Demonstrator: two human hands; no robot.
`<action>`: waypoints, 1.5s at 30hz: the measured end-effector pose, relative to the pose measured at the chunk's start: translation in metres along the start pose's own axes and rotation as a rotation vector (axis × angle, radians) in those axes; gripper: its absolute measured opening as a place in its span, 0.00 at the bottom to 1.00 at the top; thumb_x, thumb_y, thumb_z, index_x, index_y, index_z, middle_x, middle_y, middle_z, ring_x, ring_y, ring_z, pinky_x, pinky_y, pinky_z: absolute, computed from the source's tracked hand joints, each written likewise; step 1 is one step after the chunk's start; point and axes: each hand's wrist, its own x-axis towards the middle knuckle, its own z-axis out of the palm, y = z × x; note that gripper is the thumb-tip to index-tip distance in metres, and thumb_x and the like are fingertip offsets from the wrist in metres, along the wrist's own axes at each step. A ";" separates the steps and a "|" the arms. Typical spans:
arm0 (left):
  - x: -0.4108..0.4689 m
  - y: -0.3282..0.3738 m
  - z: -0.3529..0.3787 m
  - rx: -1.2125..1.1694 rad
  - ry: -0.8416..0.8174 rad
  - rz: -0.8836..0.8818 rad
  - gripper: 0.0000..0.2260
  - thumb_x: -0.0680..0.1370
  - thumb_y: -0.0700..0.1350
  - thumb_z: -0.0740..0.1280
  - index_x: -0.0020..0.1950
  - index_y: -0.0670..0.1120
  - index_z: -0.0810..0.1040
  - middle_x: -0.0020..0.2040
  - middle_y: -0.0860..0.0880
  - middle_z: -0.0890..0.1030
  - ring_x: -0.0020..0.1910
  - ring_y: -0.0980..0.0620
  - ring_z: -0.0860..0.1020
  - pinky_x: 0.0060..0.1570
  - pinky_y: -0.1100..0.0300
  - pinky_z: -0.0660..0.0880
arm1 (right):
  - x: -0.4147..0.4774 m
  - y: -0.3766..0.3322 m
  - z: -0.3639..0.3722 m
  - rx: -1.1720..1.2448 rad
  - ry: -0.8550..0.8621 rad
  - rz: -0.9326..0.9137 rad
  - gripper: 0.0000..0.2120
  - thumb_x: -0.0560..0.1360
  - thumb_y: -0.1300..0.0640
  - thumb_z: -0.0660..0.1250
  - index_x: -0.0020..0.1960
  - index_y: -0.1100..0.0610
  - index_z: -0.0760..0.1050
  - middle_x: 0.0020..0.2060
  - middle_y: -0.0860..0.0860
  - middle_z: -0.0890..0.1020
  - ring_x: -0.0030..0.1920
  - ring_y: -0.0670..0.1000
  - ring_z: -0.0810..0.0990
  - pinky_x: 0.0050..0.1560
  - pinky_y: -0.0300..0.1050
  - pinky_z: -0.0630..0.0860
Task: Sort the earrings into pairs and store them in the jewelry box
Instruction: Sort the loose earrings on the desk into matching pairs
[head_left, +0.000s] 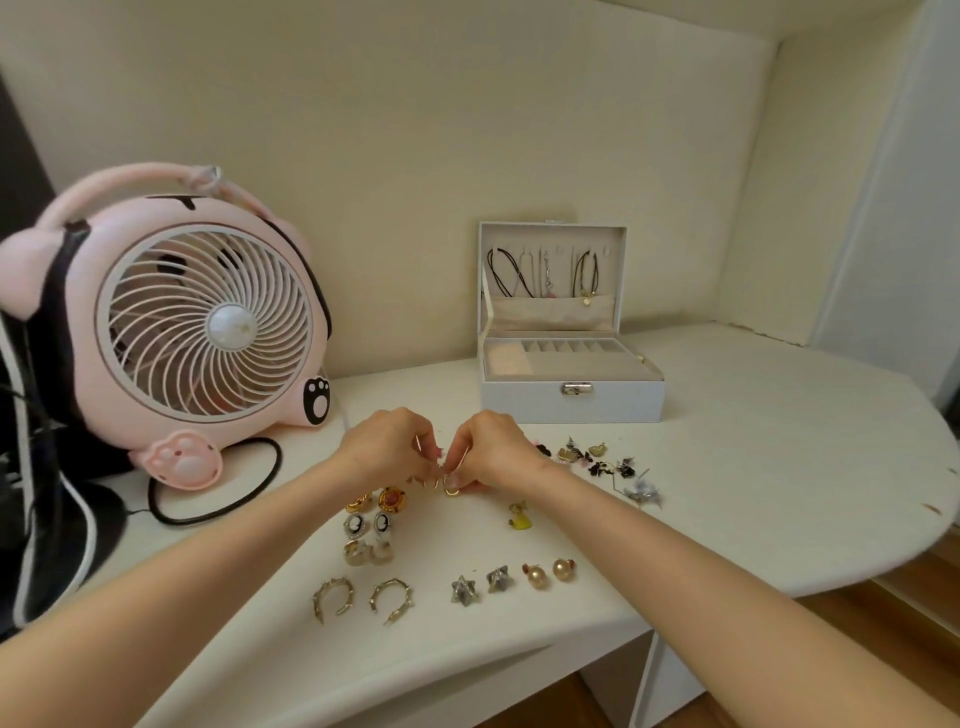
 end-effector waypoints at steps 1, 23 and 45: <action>0.000 0.000 0.002 0.010 0.005 -0.002 0.08 0.69 0.50 0.74 0.38 0.50 0.76 0.31 0.61 0.74 0.34 0.57 0.74 0.40 0.59 0.73 | 0.001 0.000 0.001 -0.016 0.000 -0.006 0.15 0.64 0.67 0.77 0.30 0.53 0.74 0.46 0.59 0.83 0.50 0.57 0.82 0.54 0.52 0.79; -0.003 -0.009 0.005 0.305 0.114 0.028 0.05 0.74 0.48 0.69 0.43 0.53 0.73 0.47 0.54 0.80 0.50 0.51 0.77 0.40 0.60 0.66 | 0.013 0.008 0.008 -0.205 0.084 -0.075 0.08 0.70 0.67 0.71 0.50 0.62 0.82 0.51 0.58 0.82 0.53 0.56 0.80 0.48 0.41 0.74; -0.006 -0.001 0.007 0.239 0.018 0.072 0.10 0.70 0.51 0.72 0.48 0.51 0.79 0.45 0.57 0.79 0.51 0.53 0.76 0.43 0.60 0.66 | 0.000 0.004 -0.016 -0.218 -0.118 -0.126 0.13 0.66 0.59 0.77 0.49 0.58 0.82 0.39 0.46 0.75 0.42 0.45 0.73 0.37 0.33 0.68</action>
